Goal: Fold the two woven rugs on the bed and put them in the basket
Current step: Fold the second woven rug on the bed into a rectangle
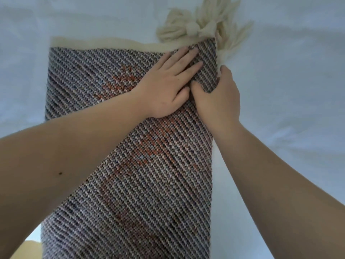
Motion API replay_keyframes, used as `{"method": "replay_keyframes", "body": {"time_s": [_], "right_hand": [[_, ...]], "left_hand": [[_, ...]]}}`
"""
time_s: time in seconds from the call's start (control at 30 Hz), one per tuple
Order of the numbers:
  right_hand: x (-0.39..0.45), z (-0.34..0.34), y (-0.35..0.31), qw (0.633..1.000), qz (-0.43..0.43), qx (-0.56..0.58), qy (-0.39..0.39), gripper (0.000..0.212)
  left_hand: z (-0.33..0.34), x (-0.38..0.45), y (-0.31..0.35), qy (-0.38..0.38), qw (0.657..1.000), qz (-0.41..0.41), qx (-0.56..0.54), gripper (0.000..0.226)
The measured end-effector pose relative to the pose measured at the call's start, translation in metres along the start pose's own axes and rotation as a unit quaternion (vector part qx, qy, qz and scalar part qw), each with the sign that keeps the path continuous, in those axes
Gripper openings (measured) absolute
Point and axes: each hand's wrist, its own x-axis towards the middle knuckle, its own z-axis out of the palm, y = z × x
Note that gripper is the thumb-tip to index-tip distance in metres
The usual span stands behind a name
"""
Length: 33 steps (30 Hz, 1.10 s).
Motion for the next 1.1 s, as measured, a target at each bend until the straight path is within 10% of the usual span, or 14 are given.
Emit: {"method": "replay_keyframes", "body": {"time_s": [0.3,1.1], "right_hand": [[0.043,-0.007,-0.019,0.969,0.155,0.173,-0.085,0.032],[0.049,-0.017,-0.022,0.951,-0.006,0.301,0.069,0.036]], "left_hand": [[-0.003,-0.001,-0.001,0.019,0.998,-0.01,-0.064,0.076],[-0.001,0.029,0.033,0.126,0.989,-0.051,-0.056,0.069]]}}
